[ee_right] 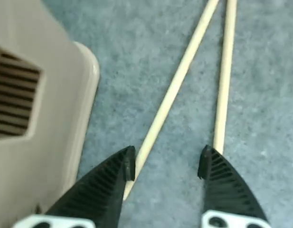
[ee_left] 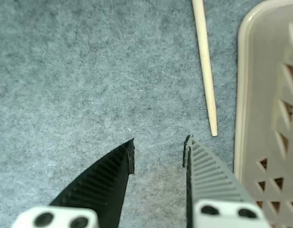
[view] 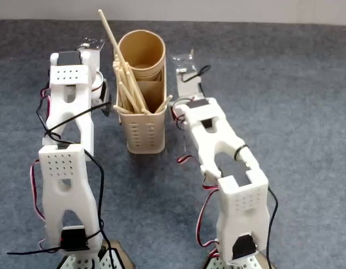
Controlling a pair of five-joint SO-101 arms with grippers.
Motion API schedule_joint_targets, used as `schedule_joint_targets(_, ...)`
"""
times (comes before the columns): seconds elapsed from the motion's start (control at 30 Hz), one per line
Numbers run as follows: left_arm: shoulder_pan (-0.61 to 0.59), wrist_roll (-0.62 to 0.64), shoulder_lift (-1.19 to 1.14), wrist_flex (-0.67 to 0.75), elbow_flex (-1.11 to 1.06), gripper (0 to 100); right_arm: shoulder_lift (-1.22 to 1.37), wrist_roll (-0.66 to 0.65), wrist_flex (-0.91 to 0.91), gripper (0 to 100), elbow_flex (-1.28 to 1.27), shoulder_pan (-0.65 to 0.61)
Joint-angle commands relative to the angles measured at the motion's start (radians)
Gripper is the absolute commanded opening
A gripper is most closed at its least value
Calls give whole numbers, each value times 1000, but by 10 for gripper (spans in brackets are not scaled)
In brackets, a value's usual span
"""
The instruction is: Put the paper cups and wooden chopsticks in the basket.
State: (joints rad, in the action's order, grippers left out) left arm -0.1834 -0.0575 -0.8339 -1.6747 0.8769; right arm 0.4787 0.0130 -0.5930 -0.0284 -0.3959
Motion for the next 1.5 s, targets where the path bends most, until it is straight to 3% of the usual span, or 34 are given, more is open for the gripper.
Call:
schedule_joint_targets(0.0,15,2,7,0,31,186,2,-46,-76,241,79,25)
schedule_joint_targets(0.5,15,2,7,0,31,186,22,-83,-338,267,211,53)
schedule_joint_targets(1.0,13,2,7,2,31,186,-116,-81,-344,306,205,110)
schedule_joint_targets(1.23,13,2,7,0,31,186,-119,-3,-245,334,136,107)
schedule_joint_targets(1.47,13,2,7,0,31,186,-128,57,-300,334,110,88)
